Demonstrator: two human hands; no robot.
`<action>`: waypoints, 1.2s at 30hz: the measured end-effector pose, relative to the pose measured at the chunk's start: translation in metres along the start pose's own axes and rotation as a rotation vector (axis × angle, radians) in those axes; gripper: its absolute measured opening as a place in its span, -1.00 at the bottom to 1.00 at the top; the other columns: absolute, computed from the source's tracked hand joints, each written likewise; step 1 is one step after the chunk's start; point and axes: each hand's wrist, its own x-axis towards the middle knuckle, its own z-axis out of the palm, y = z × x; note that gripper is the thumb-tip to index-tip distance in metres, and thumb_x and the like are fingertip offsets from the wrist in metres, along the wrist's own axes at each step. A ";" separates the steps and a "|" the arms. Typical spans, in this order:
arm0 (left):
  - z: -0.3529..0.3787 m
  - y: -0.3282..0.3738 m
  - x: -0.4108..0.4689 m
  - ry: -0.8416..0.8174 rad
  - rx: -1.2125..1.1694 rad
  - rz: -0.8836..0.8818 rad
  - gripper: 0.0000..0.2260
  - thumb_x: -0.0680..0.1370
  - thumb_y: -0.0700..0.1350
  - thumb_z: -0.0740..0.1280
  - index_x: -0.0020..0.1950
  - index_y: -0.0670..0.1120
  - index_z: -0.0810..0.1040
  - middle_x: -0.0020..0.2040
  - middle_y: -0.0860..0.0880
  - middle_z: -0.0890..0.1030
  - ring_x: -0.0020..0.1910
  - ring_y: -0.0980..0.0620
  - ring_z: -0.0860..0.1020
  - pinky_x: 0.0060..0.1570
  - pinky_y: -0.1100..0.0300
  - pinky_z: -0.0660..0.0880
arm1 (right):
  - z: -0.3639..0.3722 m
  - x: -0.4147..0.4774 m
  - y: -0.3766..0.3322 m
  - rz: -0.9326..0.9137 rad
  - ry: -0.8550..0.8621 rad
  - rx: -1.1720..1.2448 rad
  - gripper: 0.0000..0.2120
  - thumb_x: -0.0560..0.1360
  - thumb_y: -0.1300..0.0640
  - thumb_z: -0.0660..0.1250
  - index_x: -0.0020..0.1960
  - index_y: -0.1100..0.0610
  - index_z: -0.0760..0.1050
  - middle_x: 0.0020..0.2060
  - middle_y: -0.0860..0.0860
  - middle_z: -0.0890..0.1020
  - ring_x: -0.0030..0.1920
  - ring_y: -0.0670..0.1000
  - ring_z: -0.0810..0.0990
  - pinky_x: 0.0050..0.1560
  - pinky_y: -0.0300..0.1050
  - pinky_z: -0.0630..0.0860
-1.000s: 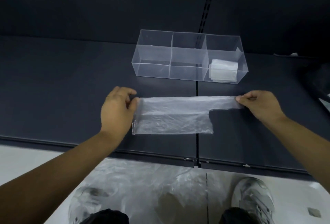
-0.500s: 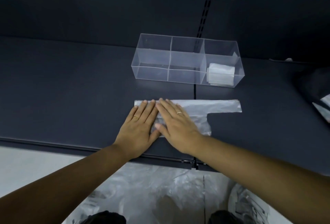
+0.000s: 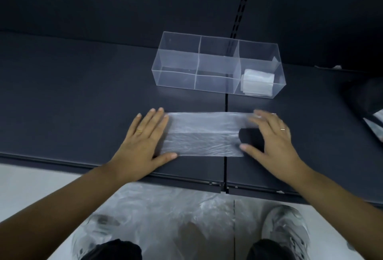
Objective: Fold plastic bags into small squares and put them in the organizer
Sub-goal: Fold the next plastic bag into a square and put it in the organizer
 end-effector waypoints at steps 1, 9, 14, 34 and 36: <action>-0.002 0.010 0.000 0.018 -0.020 0.076 -0.20 0.50 0.39 -0.06 0.57 -0.11 0.02 0.57 -0.05 -0.01 0.55 -0.01 -0.10 0.50 0.06 -0.20 | -0.001 -0.007 -0.005 -0.038 -0.005 0.063 -0.51 0.35 -0.07 0.51 0.22 0.02 0.51 0.30 -0.01 0.41 0.35 0.03 0.29 0.28 -0.13 0.10; 0.019 0.049 0.008 -0.103 -0.106 0.205 -0.25 0.52 0.35 -0.04 0.57 -0.03 -0.13 0.57 0.07 -0.16 0.51 0.17 -0.27 0.45 0.26 -0.34 | 0.005 -0.008 -0.021 -0.040 -0.114 0.070 -0.96 0.46 0.18 0.44 -0.15 0.12 0.59 -0.08 -0.03 0.49 0.02 0.04 0.44 0.04 -0.07 0.29; 0.017 0.057 0.011 0.086 -0.155 0.178 -0.40 0.55 0.14 0.28 0.48 -0.16 0.30 0.49 -0.08 0.31 0.47 -0.02 0.27 0.46 0.04 0.07 | -0.011 -0.002 -0.026 0.020 -0.287 0.220 -0.89 0.54 0.17 0.33 -0.17 0.05 0.49 -0.09 -0.12 0.46 0.02 -0.09 0.40 0.13 -0.18 0.28; -0.027 -0.004 0.008 0.068 -1.003 -0.590 -0.91 0.52 -0.07 0.41 -0.16 0.03 0.69 -0.23 0.07 0.69 -0.17 0.10 0.61 -0.09 0.32 0.47 | 0.006 0.022 -0.021 0.536 0.043 0.676 -0.93 0.42 0.13 0.49 -0.22 0.06 0.63 -0.29 -0.11 0.69 -0.27 -0.23 0.62 -0.25 -0.50 0.41; -0.023 0.004 0.009 0.331 -0.658 -0.566 -0.91 0.56 -0.14 0.34 -0.03 -0.05 0.65 -0.14 0.01 0.66 -0.09 -0.01 0.60 -0.06 0.26 0.45 | 0.009 0.024 -0.022 0.558 0.057 0.655 -0.94 0.42 0.14 0.49 -0.20 0.08 0.63 -0.29 -0.08 0.68 -0.28 -0.17 0.62 -0.27 -0.50 0.42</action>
